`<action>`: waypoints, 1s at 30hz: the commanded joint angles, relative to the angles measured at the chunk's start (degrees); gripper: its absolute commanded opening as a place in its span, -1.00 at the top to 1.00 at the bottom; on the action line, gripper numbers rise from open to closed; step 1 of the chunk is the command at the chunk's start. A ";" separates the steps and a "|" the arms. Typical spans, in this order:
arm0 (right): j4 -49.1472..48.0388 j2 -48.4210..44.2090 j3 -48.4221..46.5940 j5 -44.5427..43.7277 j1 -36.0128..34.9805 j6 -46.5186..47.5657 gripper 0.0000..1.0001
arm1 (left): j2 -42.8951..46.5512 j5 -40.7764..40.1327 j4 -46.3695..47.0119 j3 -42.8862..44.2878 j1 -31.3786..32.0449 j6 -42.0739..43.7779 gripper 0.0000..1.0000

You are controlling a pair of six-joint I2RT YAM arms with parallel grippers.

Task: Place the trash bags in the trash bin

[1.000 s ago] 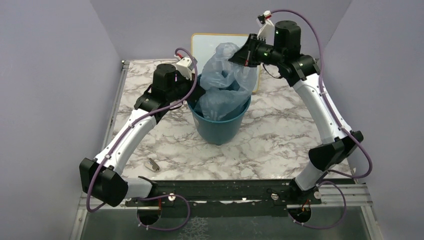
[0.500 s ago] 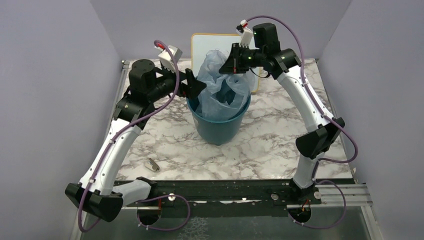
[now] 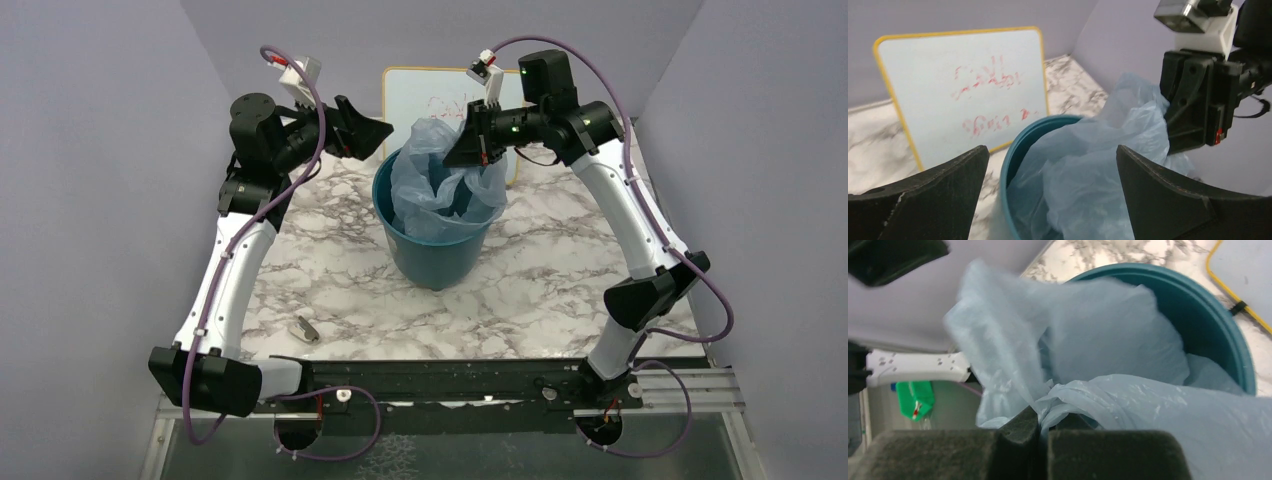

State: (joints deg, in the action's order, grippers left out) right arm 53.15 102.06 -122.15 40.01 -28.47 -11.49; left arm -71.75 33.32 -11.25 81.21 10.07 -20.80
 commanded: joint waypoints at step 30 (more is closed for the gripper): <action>-11.32 -9.28 8.86 -7.25 -1.90 -2.10 0.99 | -22.65 9.55 -12.13 10.44 11.14 5.13 -0.14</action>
State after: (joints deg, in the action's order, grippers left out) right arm 45.01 92.66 -113.49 43.75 -30.11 -11.16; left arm -96.36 50.76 -13.80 93.27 20.95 -22.65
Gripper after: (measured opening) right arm 0.014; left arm 0.616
